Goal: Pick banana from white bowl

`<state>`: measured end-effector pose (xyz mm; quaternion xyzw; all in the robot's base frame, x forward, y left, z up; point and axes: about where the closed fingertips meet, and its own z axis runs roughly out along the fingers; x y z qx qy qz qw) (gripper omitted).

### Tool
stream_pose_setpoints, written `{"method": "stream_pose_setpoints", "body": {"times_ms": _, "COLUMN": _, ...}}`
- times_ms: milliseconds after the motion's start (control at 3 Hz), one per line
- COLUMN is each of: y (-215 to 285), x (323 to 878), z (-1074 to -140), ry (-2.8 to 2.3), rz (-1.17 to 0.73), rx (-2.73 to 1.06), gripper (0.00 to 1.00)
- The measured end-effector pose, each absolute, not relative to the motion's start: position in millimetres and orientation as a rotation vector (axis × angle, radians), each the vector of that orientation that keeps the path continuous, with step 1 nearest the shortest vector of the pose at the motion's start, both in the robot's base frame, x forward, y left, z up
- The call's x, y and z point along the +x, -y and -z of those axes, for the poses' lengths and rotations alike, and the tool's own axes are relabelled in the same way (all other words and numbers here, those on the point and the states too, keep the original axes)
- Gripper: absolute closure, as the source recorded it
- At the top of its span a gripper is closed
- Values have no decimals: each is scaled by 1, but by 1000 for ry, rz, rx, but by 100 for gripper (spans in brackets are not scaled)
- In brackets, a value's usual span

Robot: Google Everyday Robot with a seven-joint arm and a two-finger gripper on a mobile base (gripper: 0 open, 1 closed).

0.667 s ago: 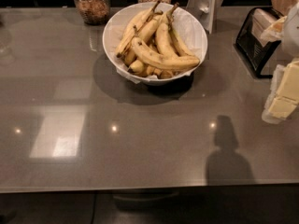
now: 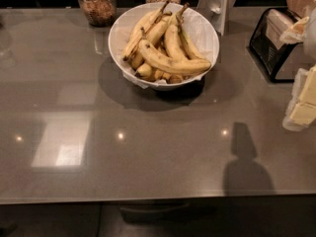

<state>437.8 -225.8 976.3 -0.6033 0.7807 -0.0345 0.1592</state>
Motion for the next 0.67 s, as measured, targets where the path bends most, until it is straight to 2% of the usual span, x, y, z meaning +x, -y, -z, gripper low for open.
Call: {"method": "stream_pose_setpoints", "body": {"times_ms": 667, "y": 252, "x": 437, "z": -976, "ry": -2231, "rz": 99, "rx": -1724, "gripper": 0}}
